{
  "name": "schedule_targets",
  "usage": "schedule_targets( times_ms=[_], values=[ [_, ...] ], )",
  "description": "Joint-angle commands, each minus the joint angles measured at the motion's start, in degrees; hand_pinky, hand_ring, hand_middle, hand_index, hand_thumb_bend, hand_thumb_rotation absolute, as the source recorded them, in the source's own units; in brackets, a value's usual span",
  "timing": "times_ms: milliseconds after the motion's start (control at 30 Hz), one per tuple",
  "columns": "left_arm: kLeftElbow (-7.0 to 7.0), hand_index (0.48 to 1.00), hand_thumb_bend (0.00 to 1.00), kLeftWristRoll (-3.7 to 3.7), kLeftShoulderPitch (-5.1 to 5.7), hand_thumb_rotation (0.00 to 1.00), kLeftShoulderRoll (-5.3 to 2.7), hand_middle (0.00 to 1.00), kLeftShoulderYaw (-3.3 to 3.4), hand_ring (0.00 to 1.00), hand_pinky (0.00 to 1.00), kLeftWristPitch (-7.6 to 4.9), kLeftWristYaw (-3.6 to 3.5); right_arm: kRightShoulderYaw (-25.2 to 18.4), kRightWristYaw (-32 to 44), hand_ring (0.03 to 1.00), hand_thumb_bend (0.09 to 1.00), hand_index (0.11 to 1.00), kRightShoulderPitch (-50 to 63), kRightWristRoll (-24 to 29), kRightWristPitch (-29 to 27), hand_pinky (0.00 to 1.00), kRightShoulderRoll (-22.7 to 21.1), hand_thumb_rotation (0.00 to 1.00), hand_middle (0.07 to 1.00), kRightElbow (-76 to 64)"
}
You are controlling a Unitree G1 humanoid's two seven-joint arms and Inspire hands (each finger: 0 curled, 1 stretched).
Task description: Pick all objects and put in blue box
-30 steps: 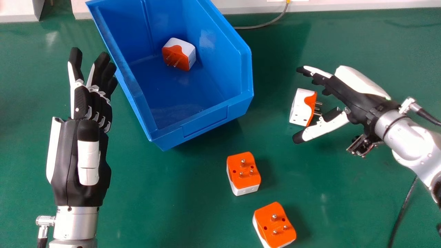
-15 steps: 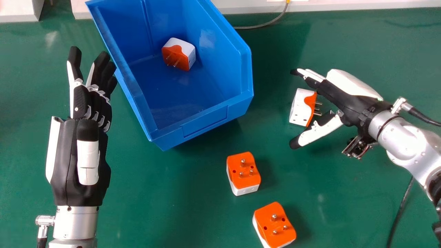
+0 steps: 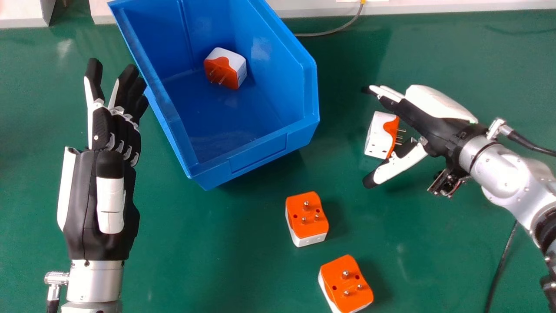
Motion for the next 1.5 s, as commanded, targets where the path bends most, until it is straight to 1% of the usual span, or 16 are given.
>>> schedule_targets(
  times_ms=[0,133,367,533,667,867,1067,1167,1300,1467],
  values=[
    [-1.42,0.968,0.9,-0.16,0.2,0.94,0.24,0.97,-0.02,0.97,0.97,-0.63,-0.22,-0.2,-0.5,0.92,1.0,0.943,-2.6,0.3,0.0,0.82,-0.3,0.27,0.96,-0.2],
    [-1.13,0.968,0.9,-0.08,0.03,0.94,0.27,0.97,0.02,0.97,0.97,-0.78,-0.22,-0.2,-0.5,0.907,1.0,0.938,-2.7,0.2,-0.2,0.81,-0.4,0.26,0.955,-0.3],
    [-1.45,0.968,0.9,0.01,0.2,0.94,0.25,0.97,-0.03,0.97,0.97,-0.71,-0.12,0.7,-1.4,0.902,1.0,0.936,-2.9,-1.2,1.0,0.8,-0.1,0.25,0.951,0.3],
    [-1.01,0.968,0.9,-0.43,0.09,0.94,0.44,0.97,0.11,0.97,0.97,-0.9,-0.53,0.4,-0.6,0.901,1.0,0.936,-2.8,-0.7,1.8,0.8,0.5,0.24,0.949,0.6],
    [-1.07,0.968,0.9,0.01,0.18,0.94,0.26,0.97,0.06,0.97,0.97,-1.15,-0.33,0.5,-0.7,0.901,1.0,0.935,-2.9,-0.9,2.8,0.81,0.7,0.24,0.949,0.7],
    [-0.94,0.968,0.89,0.24,0.16,0.94,0.18,0.97,0.0,0.97,0.97,-1.07,-0.16,2.1,-3.6,0.897,1.0,0.932,-3.2,-2.8,3.4,0.8,0.5,0.22,0.945,0.5],
    [-0.99,0.969,0.89,-0.17,0.02,0.94,0.17,0.97,-0.01,0.97,0.97,-0.8,-0.26,2.9,-6.3,0.887,1.0,0.916,-3.4,-4.1,4.2,0.79,0.7,0.2,0.928,0.6],
    [-0.94,0.969,0.89,-0.17,-0.03,0.94,0.13,0.97,0.02,0.97,0.97,-0.87,-0.23,3.0,-6.5,0.883,1.0,0.91,-3.4,-3.9,4.5,0.78,0.8,0.19,0.921,0.7],
    [-0.81,0.969,0.89,-0.31,-0.14,0.94,0.11,0.97,-0.01,0.97,0.97,-1.05,-0.38,3.2,-6.0,0.873,1.0,0.896,-3.8,-3.9,4.7,0.76,0.9,0.18,0.904,0.9],
    [-0.99,0.968,0.89,-0.35,-0.08,0.94,0.09,0.97,-0.04,0.97,0.97,-1.1,-0.42,3.3,-5.4,0.867,1.0,0.891,-4.1,-3.8,5.3,0.76,1.1,0.17,0.897,1.1]
  ],
)
